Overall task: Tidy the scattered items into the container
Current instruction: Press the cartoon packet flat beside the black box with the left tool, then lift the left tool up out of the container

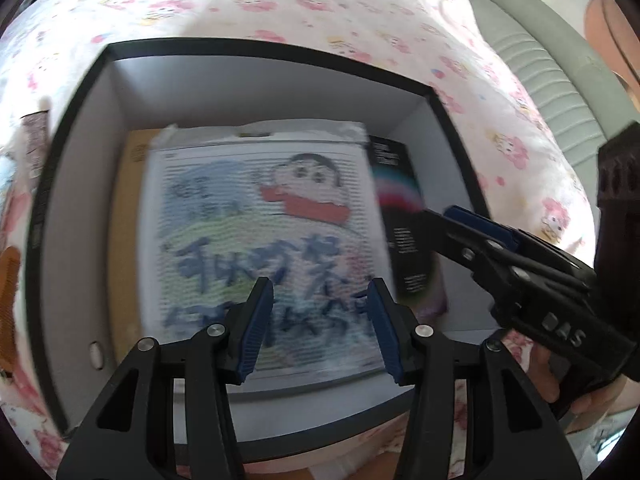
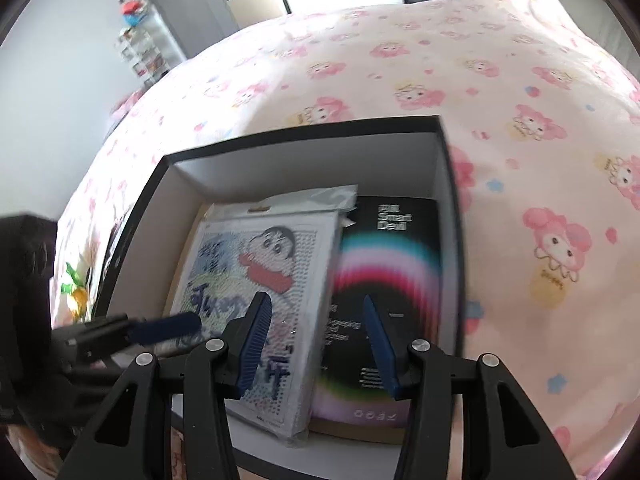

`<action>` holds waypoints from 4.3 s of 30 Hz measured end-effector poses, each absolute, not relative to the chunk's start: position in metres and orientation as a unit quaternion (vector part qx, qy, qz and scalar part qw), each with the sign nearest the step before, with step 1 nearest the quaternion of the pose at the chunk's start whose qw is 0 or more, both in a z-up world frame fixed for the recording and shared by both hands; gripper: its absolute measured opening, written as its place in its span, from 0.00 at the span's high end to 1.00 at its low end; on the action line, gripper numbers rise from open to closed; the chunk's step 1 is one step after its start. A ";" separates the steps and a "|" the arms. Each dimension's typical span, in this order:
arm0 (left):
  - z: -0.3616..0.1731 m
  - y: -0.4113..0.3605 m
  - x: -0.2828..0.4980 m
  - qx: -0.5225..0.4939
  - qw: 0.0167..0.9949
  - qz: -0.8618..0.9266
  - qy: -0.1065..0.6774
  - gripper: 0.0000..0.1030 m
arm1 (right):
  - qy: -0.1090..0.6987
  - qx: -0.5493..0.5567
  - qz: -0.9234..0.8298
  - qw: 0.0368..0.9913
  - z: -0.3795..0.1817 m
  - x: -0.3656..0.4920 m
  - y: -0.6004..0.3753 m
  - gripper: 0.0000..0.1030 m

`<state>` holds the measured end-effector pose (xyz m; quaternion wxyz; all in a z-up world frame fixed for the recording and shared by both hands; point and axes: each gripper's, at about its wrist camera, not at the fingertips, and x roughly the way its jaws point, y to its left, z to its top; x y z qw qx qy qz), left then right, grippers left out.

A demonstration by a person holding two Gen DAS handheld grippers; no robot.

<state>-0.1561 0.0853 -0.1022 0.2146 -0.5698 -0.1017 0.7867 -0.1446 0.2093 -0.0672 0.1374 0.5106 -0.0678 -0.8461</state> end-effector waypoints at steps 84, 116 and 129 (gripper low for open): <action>-0.112 0.101 -0.248 -0.594 0.208 0.772 -0.086 0.65 | -0.102 0.524 -0.833 0.147 -0.068 -0.217 0.230 0.63; -0.127 0.057 -0.278 -0.571 0.099 0.814 -0.044 0.86 | -0.062 0.538 -0.828 0.146 -0.077 -0.219 0.214 0.64; -0.132 0.079 -0.266 -0.592 0.148 0.791 -0.054 0.81 | -0.045 0.535 -0.831 0.144 -0.076 -0.207 0.205 0.64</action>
